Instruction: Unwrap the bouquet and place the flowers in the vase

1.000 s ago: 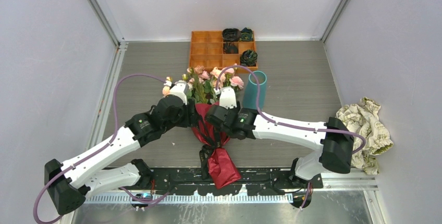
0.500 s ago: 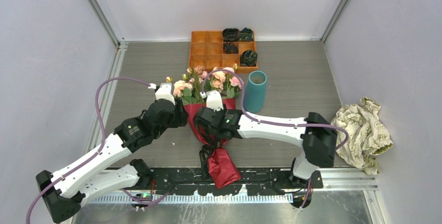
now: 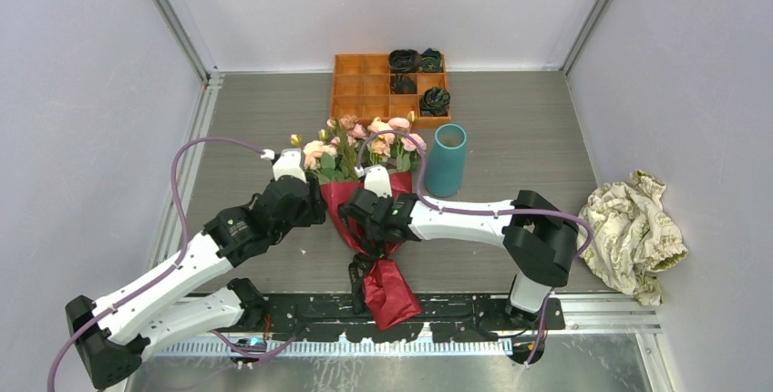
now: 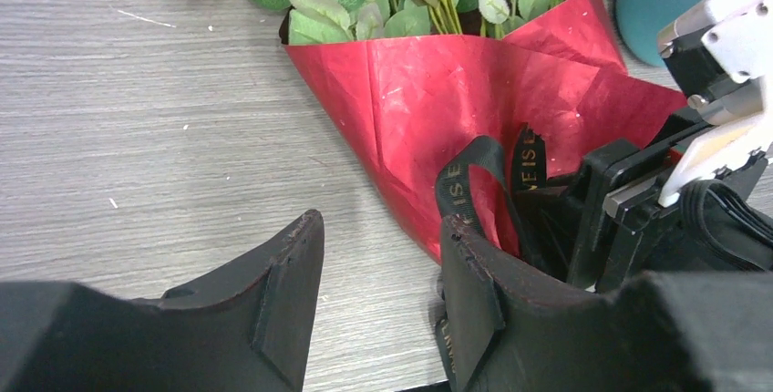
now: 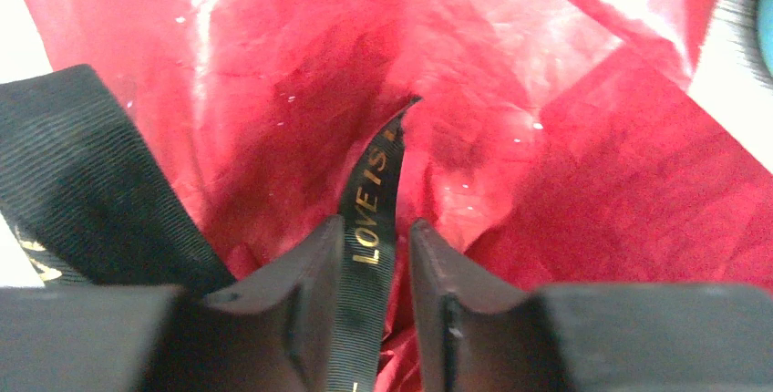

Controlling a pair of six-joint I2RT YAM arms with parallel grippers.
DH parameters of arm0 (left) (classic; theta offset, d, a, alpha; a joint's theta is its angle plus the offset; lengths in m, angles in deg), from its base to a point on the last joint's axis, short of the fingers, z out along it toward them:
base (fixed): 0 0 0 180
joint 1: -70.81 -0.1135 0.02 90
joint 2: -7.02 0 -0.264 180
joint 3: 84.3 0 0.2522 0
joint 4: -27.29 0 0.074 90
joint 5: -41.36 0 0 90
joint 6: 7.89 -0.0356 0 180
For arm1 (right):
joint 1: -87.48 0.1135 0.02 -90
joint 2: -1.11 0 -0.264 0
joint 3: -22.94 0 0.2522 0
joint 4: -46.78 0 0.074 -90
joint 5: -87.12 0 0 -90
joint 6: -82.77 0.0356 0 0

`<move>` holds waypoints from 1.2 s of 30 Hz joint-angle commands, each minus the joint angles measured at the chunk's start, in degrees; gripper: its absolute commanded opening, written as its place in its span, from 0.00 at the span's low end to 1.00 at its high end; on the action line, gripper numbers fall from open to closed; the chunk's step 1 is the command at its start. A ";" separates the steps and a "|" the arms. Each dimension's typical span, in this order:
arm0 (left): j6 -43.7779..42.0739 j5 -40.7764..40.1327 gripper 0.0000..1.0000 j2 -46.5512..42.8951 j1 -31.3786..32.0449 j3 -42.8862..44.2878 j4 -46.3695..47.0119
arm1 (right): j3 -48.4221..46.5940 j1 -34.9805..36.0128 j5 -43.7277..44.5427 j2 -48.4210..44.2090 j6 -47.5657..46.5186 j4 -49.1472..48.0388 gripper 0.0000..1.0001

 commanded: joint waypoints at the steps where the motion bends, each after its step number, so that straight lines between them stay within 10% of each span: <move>1: 0.26 -1.28 0.51 0.75 0.21 -1.42 2.90 | 0.44 0.11 -2.49 0.49 0.29 -5.20 0.28; 7: -0.09 -2.02 0.51 1.32 0.17 -2.67 4.31 | -0.60 0.14 -0.14 -1.58 -0.14 -2.20 0.01; 36: -4.27 5.42 0.50 31.36 0.13 3.20 23.67 | -26.43 0.22 17.59 -27.23 -14.48 15.86 0.01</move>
